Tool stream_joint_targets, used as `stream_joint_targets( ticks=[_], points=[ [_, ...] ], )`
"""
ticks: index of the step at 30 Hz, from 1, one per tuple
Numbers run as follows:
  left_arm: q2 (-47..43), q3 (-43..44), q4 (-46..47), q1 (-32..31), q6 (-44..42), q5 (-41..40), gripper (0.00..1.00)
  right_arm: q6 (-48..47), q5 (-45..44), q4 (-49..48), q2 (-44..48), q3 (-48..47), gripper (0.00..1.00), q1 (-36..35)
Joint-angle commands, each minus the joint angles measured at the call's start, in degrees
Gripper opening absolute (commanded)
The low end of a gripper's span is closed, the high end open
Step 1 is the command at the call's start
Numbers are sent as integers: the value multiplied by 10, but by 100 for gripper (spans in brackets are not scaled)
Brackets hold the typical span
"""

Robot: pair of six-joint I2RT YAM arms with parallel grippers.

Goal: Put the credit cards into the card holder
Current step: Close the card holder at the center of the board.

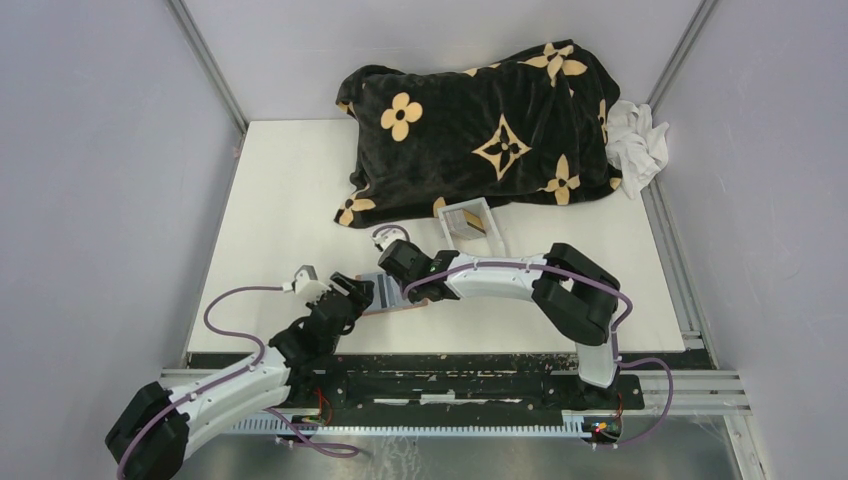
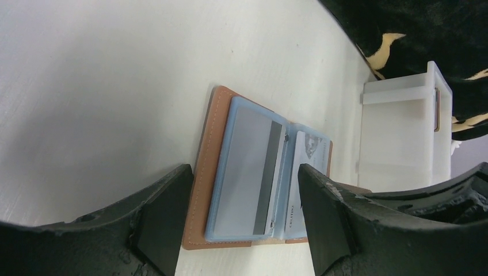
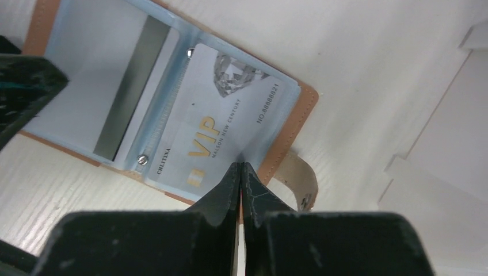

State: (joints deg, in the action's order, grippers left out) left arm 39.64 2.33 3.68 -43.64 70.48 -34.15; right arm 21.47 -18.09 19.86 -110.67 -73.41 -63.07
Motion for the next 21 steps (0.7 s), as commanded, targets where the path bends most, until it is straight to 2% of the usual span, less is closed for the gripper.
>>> stream_joint_targets(
  ticks=[1, 7, 15, 21],
  points=[
    [-23, -7, -9, -3, 2, 3, 75, 20, -25, -5, 1, 10, 5, 18],
    [-33, 4, -15, -3, -3, 1, 75, 21, -31, 2, 5, 12, 4, 31],
    [1, 13, 4, -3, -5, 8, 75, 18, -17, -13, 17, 24, 4, 36],
    [11, -1, 23, -3, 9, 9, 75, 1, -13, -20, 38, 25, 11, 36]
  ],
)
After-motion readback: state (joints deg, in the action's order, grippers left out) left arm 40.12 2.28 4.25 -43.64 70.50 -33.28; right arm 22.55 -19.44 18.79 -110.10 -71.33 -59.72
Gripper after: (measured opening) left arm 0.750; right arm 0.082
